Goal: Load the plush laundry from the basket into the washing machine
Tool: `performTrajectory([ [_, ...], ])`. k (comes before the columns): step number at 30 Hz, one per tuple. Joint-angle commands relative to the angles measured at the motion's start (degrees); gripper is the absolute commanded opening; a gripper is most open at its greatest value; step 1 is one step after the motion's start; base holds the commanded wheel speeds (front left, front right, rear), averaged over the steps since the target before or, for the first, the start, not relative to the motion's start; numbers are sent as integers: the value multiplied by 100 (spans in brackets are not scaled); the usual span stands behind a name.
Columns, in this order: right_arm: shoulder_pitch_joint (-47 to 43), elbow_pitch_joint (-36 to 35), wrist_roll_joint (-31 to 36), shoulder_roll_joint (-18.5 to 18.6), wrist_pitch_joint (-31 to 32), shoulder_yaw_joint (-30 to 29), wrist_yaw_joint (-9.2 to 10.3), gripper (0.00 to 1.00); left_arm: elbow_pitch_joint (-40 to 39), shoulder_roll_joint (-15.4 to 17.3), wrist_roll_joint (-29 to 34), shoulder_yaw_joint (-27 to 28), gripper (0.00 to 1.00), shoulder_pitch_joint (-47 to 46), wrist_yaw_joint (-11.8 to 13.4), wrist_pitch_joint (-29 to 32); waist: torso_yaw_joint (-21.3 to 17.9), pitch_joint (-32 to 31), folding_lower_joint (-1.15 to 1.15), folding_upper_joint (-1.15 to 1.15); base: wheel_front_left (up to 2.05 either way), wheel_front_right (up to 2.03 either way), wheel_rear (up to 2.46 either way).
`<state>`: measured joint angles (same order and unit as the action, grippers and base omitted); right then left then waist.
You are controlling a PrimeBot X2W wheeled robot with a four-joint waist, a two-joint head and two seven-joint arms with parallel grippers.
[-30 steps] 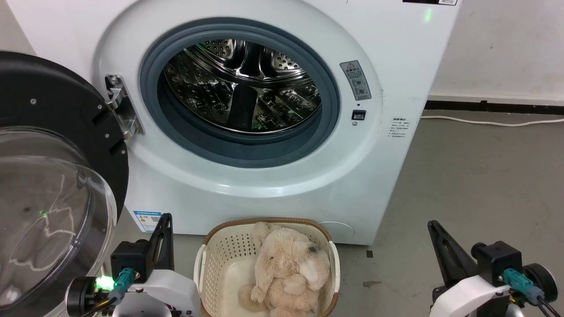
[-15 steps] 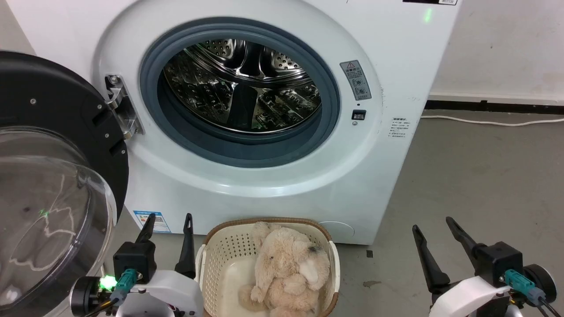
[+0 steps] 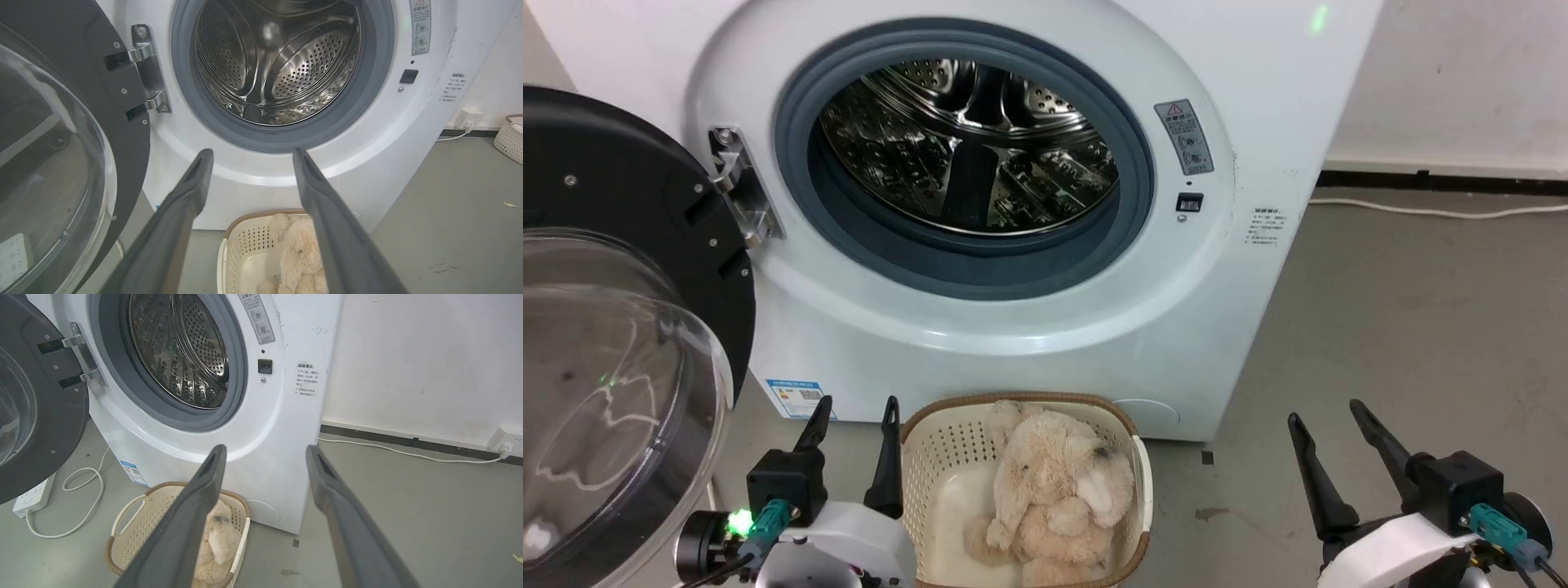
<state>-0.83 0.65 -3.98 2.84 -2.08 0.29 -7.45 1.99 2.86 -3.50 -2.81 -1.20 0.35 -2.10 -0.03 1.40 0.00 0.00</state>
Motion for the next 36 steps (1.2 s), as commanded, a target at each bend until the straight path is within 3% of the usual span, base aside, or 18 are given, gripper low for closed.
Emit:
performTrajectory([
  [1,-26,-26,-70,1,-60,2,-1,100,49,0,-79,-41,100,-119,-10,-57,-18,51,0,0,0,0,0],
  [18,263,-253,-469,1,-264,-72,-1,100,800,2,-423,-248,100,-986,-97,-198,-343,861,0,0,0,0,0],
  [36,561,-431,-1110,2,-479,-180,-2,100,2411,127,-699,-648,100,-2381,-101,531,-770,2026,0,0,0,0,0],
])
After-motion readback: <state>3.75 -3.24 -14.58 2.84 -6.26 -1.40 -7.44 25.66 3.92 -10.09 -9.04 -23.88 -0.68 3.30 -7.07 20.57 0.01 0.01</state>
